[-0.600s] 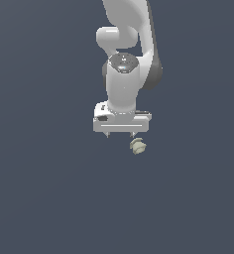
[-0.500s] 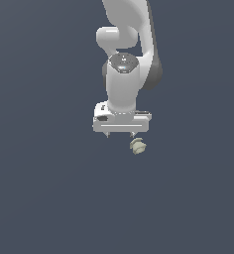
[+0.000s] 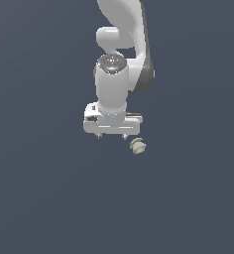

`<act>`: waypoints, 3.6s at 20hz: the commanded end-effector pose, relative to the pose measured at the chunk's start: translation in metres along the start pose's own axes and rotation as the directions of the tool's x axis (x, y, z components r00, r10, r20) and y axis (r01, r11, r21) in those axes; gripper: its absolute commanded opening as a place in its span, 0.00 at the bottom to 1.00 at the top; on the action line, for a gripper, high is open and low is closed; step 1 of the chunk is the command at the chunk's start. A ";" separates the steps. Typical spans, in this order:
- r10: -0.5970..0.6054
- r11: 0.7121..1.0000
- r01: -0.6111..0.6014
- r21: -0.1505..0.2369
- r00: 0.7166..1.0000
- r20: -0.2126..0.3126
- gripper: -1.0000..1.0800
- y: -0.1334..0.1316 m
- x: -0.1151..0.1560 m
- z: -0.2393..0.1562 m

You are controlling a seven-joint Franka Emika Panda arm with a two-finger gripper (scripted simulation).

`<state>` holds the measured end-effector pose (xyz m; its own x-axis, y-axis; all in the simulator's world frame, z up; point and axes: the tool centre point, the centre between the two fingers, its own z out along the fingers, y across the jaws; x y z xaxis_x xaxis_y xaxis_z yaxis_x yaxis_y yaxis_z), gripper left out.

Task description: Pick up the object and move it to a goal position.

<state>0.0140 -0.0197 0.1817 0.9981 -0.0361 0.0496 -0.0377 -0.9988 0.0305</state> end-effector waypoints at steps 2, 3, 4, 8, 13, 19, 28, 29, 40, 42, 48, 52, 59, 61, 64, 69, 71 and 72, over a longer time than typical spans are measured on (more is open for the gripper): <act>-0.001 1.000 0.001 -0.001 1.000 -0.001 0.96 0.000 0.000 0.000; -0.007 1.000 0.007 0.000 1.000 0.000 0.96 -0.002 0.000 0.001; -0.016 1.000 0.016 0.001 1.000 0.001 0.96 -0.005 -0.001 0.003; -0.081 0.997 0.081 0.005 0.997 0.008 0.96 -0.024 -0.007 0.017; -0.230 0.973 0.230 0.020 0.973 0.022 0.96 -0.069 -0.025 0.048; -0.375 0.927 0.374 0.042 0.927 0.031 0.96 -0.113 -0.048 0.077; -0.405 0.914 0.403 0.047 0.914 0.033 0.96 -0.123 -0.055 0.086; -0.405 0.914 0.403 0.047 0.914 0.033 0.96 -0.123 -0.055 0.088; -0.411 0.911 0.409 0.048 0.911 0.033 0.96 -0.125 -0.058 0.132; -0.412 0.911 0.410 0.048 0.911 0.033 0.96 -0.126 -0.058 0.134; -0.412 0.911 0.410 0.048 0.911 0.033 0.00 -0.126 -0.058 0.134; -0.412 0.911 0.410 0.048 0.911 0.033 0.00 -0.126 -0.058 0.134; -0.412 0.911 0.410 0.048 0.911 0.032 0.00 -0.125 -0.059 0.128; -0.412 0.911 0.410 0.048 0.911 0.032 0.00 -0.124 -0.060 0.122; -0.412 0.911 0.410 0.048 0.911 0.032 0.00 -0.122 -0.063 0.111; -0.412 0.911 0.410 0.047 0.911 0.032 0.00 -0.117 -0.070 0.083; -0.412 0.911 0.410 0.047 0.911 0.032 0.00 -0.115 -0.073 0.068; -0.412 0.911 0.410 0.047 0.911 0.032 0.00 -0.113 -0.075 0.060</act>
<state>-0.0508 0.0957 0.1029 0.9260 0.3774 -0.0004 0.3774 -0.9260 0.0005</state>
